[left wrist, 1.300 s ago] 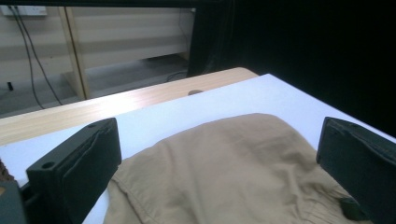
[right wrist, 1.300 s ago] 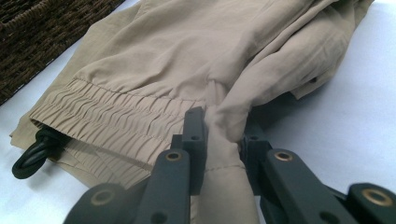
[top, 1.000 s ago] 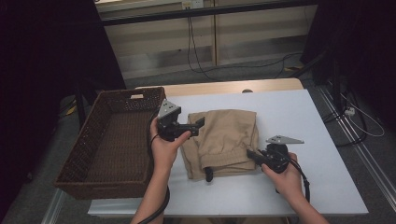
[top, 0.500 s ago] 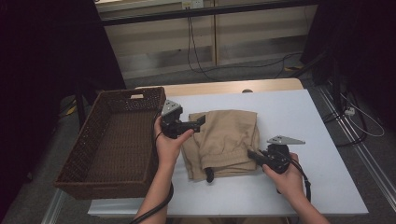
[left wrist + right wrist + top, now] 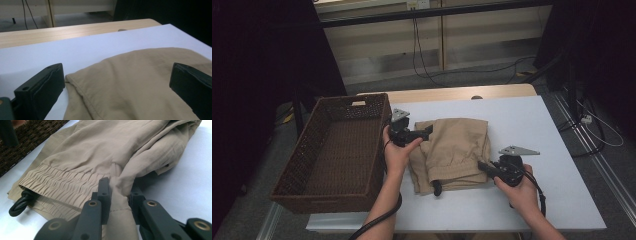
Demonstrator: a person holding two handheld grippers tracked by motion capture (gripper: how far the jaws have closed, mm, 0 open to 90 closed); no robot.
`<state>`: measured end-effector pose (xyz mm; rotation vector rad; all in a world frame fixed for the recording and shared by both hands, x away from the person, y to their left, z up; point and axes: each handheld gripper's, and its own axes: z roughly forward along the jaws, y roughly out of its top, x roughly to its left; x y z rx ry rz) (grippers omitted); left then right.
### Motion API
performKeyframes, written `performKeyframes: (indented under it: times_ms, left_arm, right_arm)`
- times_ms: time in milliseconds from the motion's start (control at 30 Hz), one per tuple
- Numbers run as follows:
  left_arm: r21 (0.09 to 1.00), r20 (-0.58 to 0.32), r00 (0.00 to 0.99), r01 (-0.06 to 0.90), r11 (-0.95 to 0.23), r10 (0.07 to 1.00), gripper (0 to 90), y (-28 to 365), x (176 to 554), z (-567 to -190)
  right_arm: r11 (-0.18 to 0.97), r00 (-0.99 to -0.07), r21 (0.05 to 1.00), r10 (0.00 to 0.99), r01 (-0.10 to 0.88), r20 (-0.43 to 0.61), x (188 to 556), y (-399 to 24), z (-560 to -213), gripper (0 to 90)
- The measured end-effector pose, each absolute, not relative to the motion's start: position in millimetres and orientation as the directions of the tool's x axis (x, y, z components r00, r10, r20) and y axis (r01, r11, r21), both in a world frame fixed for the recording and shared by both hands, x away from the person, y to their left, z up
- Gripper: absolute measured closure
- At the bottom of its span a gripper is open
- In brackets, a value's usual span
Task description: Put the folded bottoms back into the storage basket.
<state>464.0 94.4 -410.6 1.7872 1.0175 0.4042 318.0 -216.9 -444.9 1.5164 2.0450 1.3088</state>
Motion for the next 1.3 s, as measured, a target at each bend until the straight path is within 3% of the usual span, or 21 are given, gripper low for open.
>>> performKeyframes:
  times_ms: [867, 1033, 1300]
  left_arm:
    - [0.812, -0.156, 0.522, 0.551, -0.191, 0.839, 0.1, 98.3, 494.2, -446.0]
    - [0.791, -0.107, 0.525, 0.559, -0.248, 0.844, 0.1, 94.8, 498.1, -450.2]
    - [0.765, -0.088, 0.518, 0.582, -0.275, 0.851, 6.0, 96.0, 502.5, -455.2]
  right_arm:
    - [0.062, -0.419, 0.788, 0.870, 0.613, 0.258, 318.5, -215.7, -445.3, 77.4]
    - [0.064, -0.421, 0.788, 0.870, 0.612, 0.256, 318.5, -215.4, -445.2, 77.4]
    - [0.070, -0.424, 0.789, 0.870, 0.610, 0.251, 318.6, -215.3, -445.6, 77.4]
